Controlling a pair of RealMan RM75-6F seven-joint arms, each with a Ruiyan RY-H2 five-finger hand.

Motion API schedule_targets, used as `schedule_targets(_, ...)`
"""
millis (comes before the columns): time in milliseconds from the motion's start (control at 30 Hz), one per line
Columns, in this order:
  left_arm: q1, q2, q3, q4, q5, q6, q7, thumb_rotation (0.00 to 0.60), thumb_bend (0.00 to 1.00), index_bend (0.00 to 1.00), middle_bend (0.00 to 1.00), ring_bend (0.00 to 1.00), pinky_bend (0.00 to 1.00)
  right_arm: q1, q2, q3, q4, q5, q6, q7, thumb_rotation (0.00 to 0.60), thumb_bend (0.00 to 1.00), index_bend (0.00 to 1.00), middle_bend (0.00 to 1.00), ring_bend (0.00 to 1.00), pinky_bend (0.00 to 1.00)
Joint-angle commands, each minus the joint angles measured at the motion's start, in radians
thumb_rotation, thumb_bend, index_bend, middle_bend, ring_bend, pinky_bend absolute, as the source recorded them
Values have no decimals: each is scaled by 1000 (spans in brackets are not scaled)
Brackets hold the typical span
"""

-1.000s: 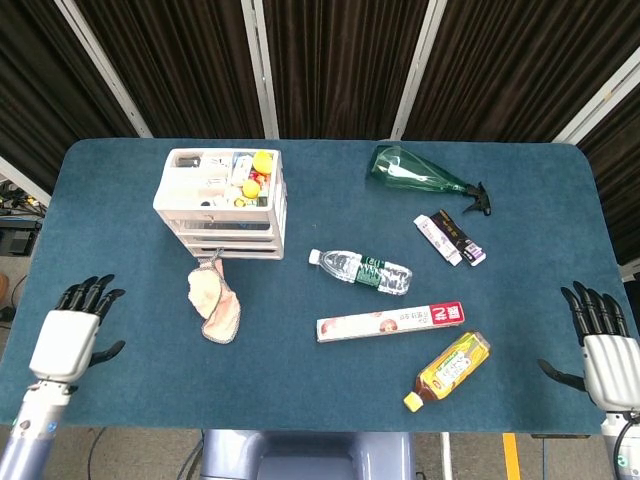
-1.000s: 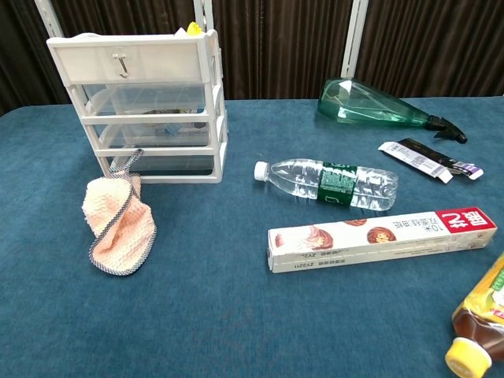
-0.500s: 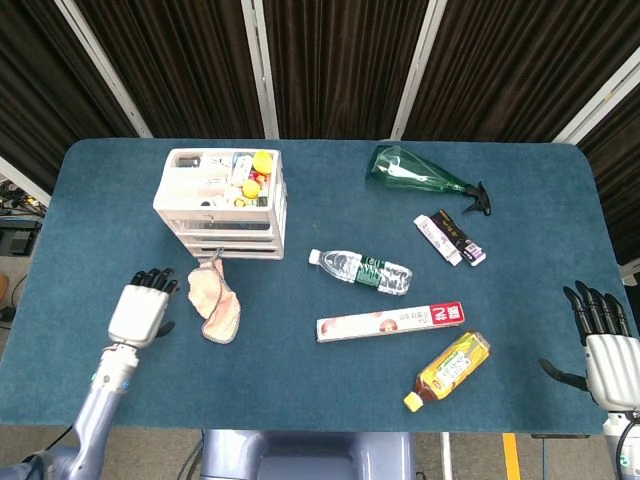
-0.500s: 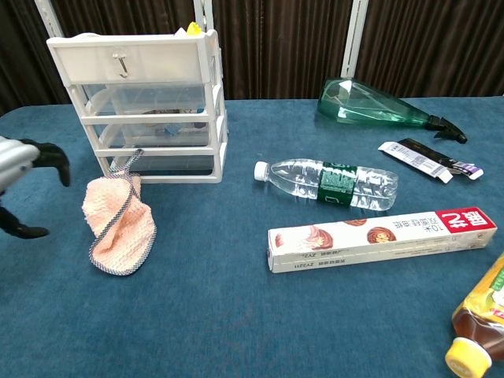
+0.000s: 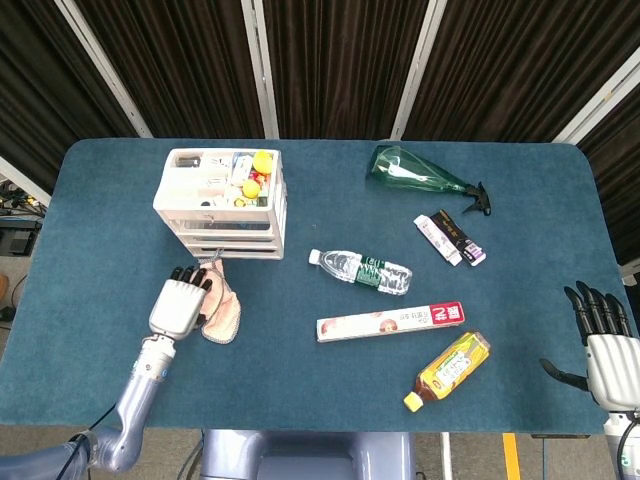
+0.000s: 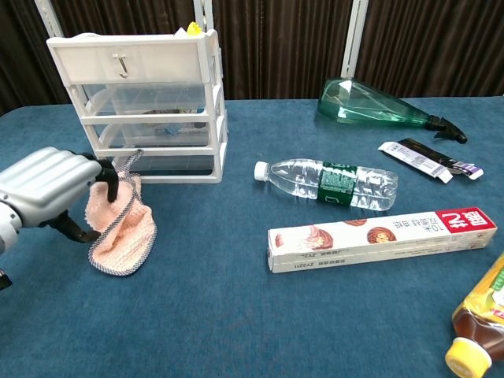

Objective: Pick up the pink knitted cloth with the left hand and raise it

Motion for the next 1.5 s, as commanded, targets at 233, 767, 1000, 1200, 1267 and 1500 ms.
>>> schedule_targets(233, -16, -87, 46, 138, 69, 33, -33, 600, 453, 813, 564, 508, 476, -2, 0, -1, 3, -2, 4, 2, 600, 0, 0, 0, 0, 0)
schedule_targets(767, -91, 1, 87, 183, 318, 187, -132, 600, 581, 905, 689, 623, 534, -10, 3, -1, 5, -1, 17, 6, 600, 0, 0, 0, 0, 0)
schedule_targets(1000, -137, 116, 98, 110, 407, 203, -156, 600, 581, 906, 693, 625, 534, -11, 2, 0, 4, 0, 18, 1, 600, 0, 0, 0, 0, 0)
schedule_targets(1200, -172, 177, 90, 65, 456, 208, -171, 600, 580, 905, 695, 626, 535, -11, 2, 2, 4, 2, 18, 2, 600, 0, 0, 0, 0, 0)
schedule_targets(1267, -182, 191, 89, 54, 470, 208, -171, 600, 581, 905, 696, 627, 536, -11, 1, 2, 4, 1, 19, 2, 600, 0, 0, 0, 0, 0)
schedule_targets(1500, -216, 230, 74, 26, 511, 209, -167, 600, 582, 906, 696, 627, 536, -12, 0, 3, 4, 0, 22, 2, 600, 0, 0, 0, 0, 0)
